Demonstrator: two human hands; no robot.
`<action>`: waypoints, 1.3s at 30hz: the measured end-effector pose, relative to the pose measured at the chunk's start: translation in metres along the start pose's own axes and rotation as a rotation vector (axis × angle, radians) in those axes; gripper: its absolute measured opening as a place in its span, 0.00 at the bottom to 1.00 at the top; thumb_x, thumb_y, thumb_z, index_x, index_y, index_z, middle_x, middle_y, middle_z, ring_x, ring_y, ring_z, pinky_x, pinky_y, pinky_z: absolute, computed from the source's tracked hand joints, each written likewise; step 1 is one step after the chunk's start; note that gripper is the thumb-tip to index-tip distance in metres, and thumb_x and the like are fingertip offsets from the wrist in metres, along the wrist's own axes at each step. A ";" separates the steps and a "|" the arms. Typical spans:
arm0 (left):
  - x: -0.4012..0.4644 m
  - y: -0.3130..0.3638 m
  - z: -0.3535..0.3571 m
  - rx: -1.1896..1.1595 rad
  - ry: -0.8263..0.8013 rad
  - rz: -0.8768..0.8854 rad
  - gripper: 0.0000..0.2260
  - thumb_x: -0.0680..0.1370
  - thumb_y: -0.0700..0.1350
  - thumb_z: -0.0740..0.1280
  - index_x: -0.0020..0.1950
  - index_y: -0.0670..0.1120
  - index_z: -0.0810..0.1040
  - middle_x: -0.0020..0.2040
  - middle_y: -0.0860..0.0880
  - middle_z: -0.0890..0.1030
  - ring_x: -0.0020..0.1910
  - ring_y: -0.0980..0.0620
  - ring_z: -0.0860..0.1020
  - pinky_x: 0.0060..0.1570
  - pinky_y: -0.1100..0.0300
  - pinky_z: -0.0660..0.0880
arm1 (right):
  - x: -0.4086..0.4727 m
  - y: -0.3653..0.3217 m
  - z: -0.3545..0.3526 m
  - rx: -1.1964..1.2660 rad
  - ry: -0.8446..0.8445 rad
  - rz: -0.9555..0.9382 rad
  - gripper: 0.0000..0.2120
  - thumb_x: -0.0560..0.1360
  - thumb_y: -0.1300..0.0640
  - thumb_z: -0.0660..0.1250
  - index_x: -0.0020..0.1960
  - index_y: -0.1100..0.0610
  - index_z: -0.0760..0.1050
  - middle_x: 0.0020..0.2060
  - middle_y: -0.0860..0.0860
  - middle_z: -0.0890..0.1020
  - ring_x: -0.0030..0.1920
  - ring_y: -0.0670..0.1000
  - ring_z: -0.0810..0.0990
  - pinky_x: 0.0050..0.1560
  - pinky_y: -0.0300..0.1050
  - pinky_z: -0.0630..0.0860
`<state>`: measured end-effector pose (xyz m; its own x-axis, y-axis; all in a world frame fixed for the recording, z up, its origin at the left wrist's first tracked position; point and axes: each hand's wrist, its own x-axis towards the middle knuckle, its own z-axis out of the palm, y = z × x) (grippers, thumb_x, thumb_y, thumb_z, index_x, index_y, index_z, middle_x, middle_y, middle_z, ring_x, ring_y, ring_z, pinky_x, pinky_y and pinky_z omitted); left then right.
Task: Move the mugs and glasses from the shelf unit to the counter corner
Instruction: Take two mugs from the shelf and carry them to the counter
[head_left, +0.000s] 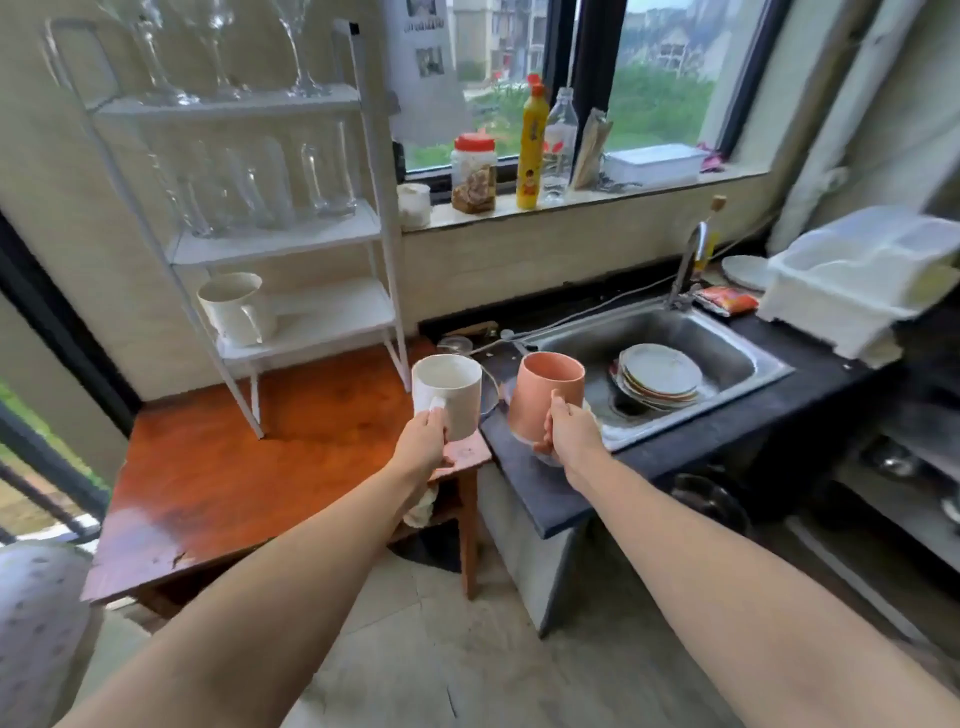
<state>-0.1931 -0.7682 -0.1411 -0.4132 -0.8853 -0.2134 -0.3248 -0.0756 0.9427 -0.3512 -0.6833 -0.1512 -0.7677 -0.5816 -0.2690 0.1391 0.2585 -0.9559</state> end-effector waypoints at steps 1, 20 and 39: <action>-0.003 0.004 0.018 -0.003 -0.045 0.016 0.16 0.83 0.44 0.50 0.52 0.36 0.75 0.47 0.34 0.73 0.35 0.46 0.73 0.32 0.60 0.72 | 0.000 0.003 -0.024 -0.019 0.047 0.003 0.22 0.82 0.48 0.54 0.31 0.54 0.68 0.28 0.50 0.71 0.30 0.49 0.70 0.32 0.44 0.74; -0.176 0.058 0.413 0.073 -0.663 0.070 0.22 0.83 0.49 0.50 0.65 0.33 0.70 0.58 0.33 0.73 0.43 0.49 0.70 0.35 0.60 0.73 | -0.092 0.080 -0.476 0.180 0.619 0.114 0.22 0.82 0.47 0.54 0.32 0.56 0.67 0.28 0.51 0.67 0.27 0.49 0.66 0.27 0.42 0.69; -0.348 0.109 0.757 0.195 -1.124 0.163 0.17 0.82 0.47 0.50 0.40 0.42 0.72 0.38 0.46 0.69 0.30 0.53 0.68 0.28 0.62 0.71 | -0.165 0.162 -0.817 0.232 1.080 0.206 0.20 0.81 0.45 0.53 0.36 0.53 0.68 0.32 0.52 0.68 0.30 0.50 0.68 0.30 0.45 0.72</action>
<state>-0.7285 -0.1216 -0.1583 -0.9553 0.0384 -0.2931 -0.2835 0.1611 0.9453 -0.7128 0.0848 -0.1654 -0.8408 0.4578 -0.2889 0.3523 0.0575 -0.9341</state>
